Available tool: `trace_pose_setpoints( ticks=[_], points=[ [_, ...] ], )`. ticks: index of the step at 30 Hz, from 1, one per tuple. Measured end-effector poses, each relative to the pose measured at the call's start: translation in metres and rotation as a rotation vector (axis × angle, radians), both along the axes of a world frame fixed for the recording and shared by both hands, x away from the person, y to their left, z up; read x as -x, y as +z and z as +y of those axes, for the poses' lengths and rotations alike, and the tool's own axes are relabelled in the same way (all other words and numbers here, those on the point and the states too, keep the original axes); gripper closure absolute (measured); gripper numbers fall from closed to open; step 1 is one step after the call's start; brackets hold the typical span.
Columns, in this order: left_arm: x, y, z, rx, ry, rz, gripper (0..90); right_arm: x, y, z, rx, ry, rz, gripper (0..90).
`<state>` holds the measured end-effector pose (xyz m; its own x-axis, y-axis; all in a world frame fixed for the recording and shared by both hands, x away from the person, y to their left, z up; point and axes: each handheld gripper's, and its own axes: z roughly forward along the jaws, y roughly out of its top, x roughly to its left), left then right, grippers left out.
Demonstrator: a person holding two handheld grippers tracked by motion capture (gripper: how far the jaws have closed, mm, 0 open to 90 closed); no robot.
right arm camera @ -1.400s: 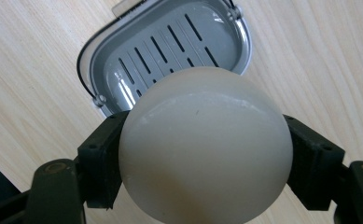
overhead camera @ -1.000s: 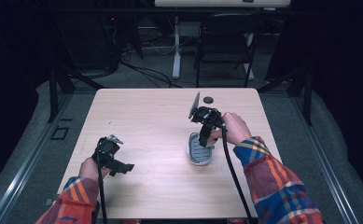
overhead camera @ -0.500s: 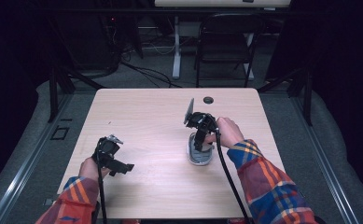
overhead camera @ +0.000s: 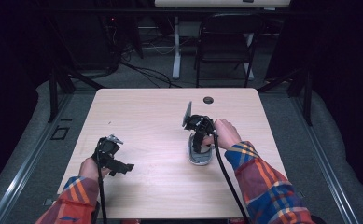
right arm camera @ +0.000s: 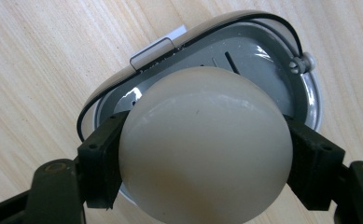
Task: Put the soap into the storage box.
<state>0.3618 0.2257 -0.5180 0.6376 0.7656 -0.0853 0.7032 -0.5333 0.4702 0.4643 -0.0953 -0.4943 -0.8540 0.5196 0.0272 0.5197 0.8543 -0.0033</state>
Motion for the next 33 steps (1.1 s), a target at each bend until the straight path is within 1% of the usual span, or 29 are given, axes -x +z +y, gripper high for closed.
trace_pose_setpoints(
  ticks=[8, 12, 15, 17, 24, 26, 28, 31, 33],
  points=[
    [0.0, 0.0, 0.0, -0.002, -0.001, 0.001, 0.0, 0.0, -0.008, 0.0, 0.002, 0.009, 0.002, 24.4],
    [0.0, 0.0, 0.0, -0.002, -0.001, 0.001, 0.0, 0.001, -0.011, -0.002, -0.001, 0.003, 0.002, 24.3],
    [0.0, 0.0, 0.0, -0.002, -0.002, 0.001, 0.0, 0.001, -0.012, -0.003, -0.006, -0.003, 0.001, 24.3],
    [0.0, 0.0, 0.0, -0.002, -0.003, 0.002, 0.0, 0.001, -0.011, -0.003, 0.0, -0.008, 0.005, 24.3],
    [0.0, 0.0, 0.0, -0.002, -0.003, 0.002, 0.0, 0.002, -0.015, -0.006, -0.008, -0.017, -0.002, 24.2],
    [0.0, 0.0, 0.0, -0.003, -0.003, 0.002, 0.0, 0.001, -0.016, -0.006, -0.006, -0.015, -0.002, 24.2],
    [0.0, 0.0, 0.0, -0.003, -0.003, 0.002, 0.0, 0.001, -0.017, -0.007, 0.005, -0.019, 0.01, 24.1],
    [0.0, 0.0, 0.0, -0.002, -0.002, 0.003, 0.0, 0.002, -0.018, -0.008, -0.008, -0.028, 0.007, 23.6],
    [0.0, 0.0, 0.0, -0.002, -0.003, 0.003, 0.0, 0.002, -0.016, -0.009, -0.008, -0.028, 0.007, 23.4]
  ],
)
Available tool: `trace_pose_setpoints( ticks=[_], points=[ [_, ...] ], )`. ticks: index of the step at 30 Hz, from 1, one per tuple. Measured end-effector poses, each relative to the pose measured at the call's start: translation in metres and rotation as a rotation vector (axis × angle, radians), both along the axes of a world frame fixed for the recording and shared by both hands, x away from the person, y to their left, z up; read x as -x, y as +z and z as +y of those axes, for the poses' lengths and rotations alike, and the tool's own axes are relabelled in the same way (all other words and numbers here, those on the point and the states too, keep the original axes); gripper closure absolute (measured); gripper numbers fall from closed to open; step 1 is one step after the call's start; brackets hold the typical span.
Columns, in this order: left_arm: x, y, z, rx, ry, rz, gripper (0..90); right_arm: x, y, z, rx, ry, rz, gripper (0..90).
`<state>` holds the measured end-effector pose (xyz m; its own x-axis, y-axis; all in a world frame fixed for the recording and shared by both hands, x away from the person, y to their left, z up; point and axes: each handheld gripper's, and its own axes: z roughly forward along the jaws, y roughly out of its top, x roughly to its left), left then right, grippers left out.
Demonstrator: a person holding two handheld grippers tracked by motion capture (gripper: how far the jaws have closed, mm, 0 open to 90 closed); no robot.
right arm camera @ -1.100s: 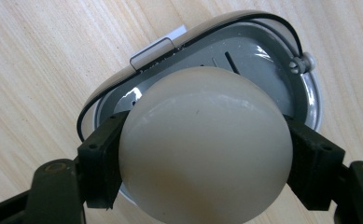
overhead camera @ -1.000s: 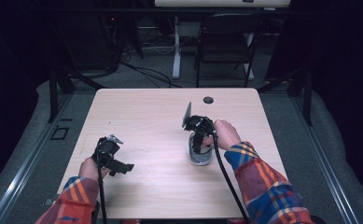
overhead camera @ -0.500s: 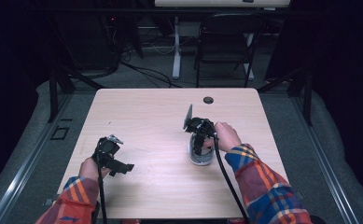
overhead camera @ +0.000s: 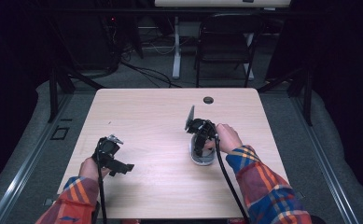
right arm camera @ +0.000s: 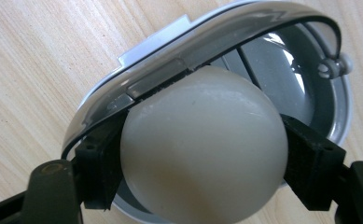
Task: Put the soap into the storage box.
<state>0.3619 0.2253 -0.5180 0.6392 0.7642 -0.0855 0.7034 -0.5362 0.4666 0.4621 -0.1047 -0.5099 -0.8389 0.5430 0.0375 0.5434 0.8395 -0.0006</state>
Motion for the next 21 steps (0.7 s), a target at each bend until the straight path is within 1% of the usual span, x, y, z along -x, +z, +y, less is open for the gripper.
trace_pose_setpoints(
  ticks=[1, 4, 5, 10, 11, 12, 16, 17, 21],
  points=[
    [0.0, 0.0, 0.0, 0.0, 0.0, 0.0, 0.0, 0.001, 0.0, -0.001, -0.009, -0.006, 0.0, 23.3],
    [0.0, 0.0, 0.0, -0.001, -0.001, 0.0, 0.0, 0.001, 0.003, -0.002, -0.007, -0.001, -0.003, 22.7],
    [0.0, 0.0, 0.0, -0.001, -0.002, 0.0, 0.0, 0.002, 0.003, -0.002, -0.015, -0.005, -0.01, 22.1],
    [0.0, 0.0, 0.0, 0.0, -0.001, -0.001, 0.0, 0.004, 0.011, -0.007, -0.022, -0.003, -0.017, 20.0],
    [0.0, 0.0, 0.0, -0.001, -0.002, 0.0, 0.0, 0.005, 0.011, -0.008, -0.035, -0.01, -0.024, 19.4],
    [0.0, 0.0, 0.0, -0.001, -0.002, 0.0, 0.0, 0.005, 0.013, -0.009, -0.03, -0.005, -0.024, 18.7],
    [0.0, 0.0, 0.0, -0.001, -0.001, 0.0, 0.0, 0.007, 0.019, -0.014, -0.056, -0.003, -0.04, 16.2],
    [0.0, 0.0, 0.0, 0.0, -0.001, 0.0, 0.0, 0.008, 0.021, -0.016, -0.055, -0.007, -0.038, 15.4],
    [0.0, 0.0, 0.0, 0.0, 0.001, 0.001, 0.0, 0.012, 0.028, -0.023, -0.079, -0.02, -0.049, 13.8]
  ],
)
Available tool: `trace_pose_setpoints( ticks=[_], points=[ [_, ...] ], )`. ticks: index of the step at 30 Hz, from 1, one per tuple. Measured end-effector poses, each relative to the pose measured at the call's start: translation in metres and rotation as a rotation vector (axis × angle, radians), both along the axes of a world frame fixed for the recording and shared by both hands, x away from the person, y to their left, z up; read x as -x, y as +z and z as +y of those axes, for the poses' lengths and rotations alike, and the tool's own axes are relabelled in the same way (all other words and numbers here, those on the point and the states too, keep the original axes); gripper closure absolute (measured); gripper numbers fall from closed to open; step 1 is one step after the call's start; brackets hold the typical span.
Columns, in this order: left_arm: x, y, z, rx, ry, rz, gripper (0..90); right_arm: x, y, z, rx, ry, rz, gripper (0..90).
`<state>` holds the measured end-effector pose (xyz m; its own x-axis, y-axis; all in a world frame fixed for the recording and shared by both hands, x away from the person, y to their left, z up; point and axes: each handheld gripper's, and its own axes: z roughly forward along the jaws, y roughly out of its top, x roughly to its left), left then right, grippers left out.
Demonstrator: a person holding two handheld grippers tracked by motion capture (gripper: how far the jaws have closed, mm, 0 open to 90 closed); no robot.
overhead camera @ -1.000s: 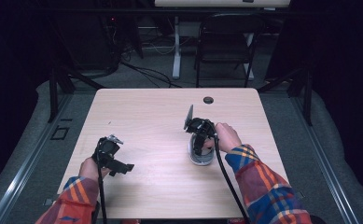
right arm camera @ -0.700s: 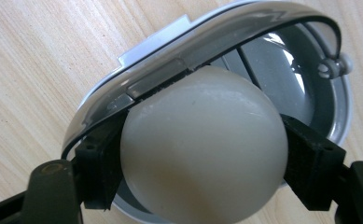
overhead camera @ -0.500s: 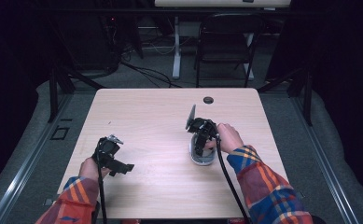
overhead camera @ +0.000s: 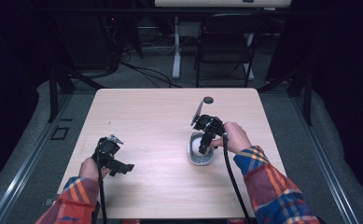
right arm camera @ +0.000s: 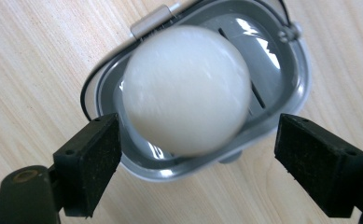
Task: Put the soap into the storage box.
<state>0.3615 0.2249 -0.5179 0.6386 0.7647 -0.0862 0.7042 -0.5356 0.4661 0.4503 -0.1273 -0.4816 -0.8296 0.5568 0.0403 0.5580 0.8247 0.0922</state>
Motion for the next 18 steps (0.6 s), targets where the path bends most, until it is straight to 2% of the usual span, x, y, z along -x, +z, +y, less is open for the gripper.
trace_pose_setpoints(
  ticks=[10, 14, 15, 16, 17, 18],
  points=[
    [0.0, 0.0, 0.0, -0.002, 0.0, -0.003, 0.0, 0.01, 0.012, -0.023, -0.029, -0.036, -0.038, 6.5],
    [0.0, 0.0, 0.0, -0.002, -0.001, -0.003, 0.0, 0.015, 0.014, -0.035, -0.03, -0.055, -0.056, 5.1],
    [0.0, 0.0, 0.0, -0.002, -0.001, -0.003, 0.0, 0.016, 0.015, -0.039, -0.017, -0.052, -0.056, 5.0],
    [0.0, 0.0, 0.0, -0.002, 0.0, -0.003, 0.0, 0.018, 0.014, -0.041, -0.028, -0.063, -0.054, 4.7],
    [0.0, 0.0, 0.0, -0.003, 0.001, -0.003, 0.0, 0.019, 0.015, -0.045, -0.016, -0.062, -0.06, 4.3],
    [0.0, 0.0, 0.0, -0.002, 0.001, -0.003, 0.0, 0.02, 0.014, -0.048, -0.028, -0.069, -0.06, 4.2]
  ],
)
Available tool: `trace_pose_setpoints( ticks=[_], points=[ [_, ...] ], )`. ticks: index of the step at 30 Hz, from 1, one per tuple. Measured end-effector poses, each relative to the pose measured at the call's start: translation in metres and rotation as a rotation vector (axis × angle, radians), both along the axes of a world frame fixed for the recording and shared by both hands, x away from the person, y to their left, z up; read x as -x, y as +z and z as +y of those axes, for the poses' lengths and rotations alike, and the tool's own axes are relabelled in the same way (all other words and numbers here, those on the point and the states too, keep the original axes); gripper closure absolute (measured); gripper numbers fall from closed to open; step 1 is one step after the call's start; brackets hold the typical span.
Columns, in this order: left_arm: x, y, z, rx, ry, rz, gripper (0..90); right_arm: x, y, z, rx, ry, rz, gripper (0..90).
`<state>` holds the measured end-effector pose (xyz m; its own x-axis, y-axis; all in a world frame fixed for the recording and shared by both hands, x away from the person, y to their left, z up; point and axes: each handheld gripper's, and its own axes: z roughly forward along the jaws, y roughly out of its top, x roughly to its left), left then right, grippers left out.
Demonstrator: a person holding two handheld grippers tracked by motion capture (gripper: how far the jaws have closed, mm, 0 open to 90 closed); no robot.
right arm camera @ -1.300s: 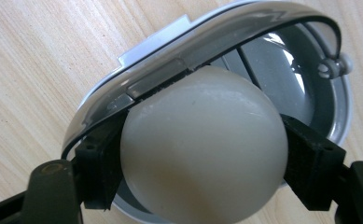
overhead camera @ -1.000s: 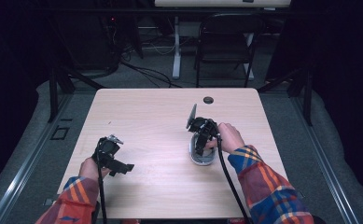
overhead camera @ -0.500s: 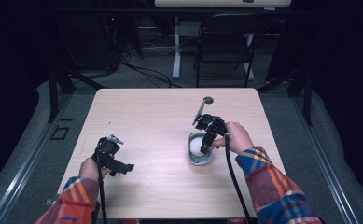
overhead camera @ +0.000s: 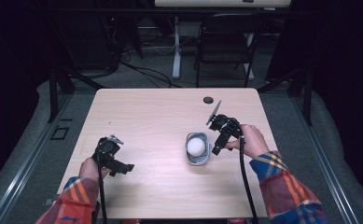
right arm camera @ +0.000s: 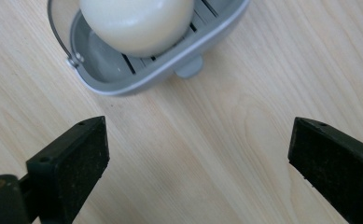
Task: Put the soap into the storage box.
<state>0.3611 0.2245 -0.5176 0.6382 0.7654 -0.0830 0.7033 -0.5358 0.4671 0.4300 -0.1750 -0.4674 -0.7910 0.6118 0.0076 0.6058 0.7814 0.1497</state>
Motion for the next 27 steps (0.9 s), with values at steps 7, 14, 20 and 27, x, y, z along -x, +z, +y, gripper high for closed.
trace_pose_setpoints(
  ticks=[7, 14, 20, 27],
  points=[
    [0.0, 0.0, 0.0, -0.002, -0.002, 0.0, 0.0, 0.01, 0.0, -0.022, 0.027, -0.029, -0.008, 4.0],
    [0.0, 0.0, 0.0, -0.001, -0.004, 0.005, 0.0, 0.02, -0.001, -0.045, 0.023, -0.067, -0.024, 3.5],
    [0.0, 0.0, 0.0, 0.0, -0.003, 0.004, 0.0, 0.031, -0.005, -0.068, 0.015, -0.113, -0.044, 4.3],
    [0.0, -0.001, -0.001, -0.003, -0.01, 0.007, 0.0, 0.047, -0.019, -0.097, 0.001, -0.176, -0.043, 5.3]
  ],
)
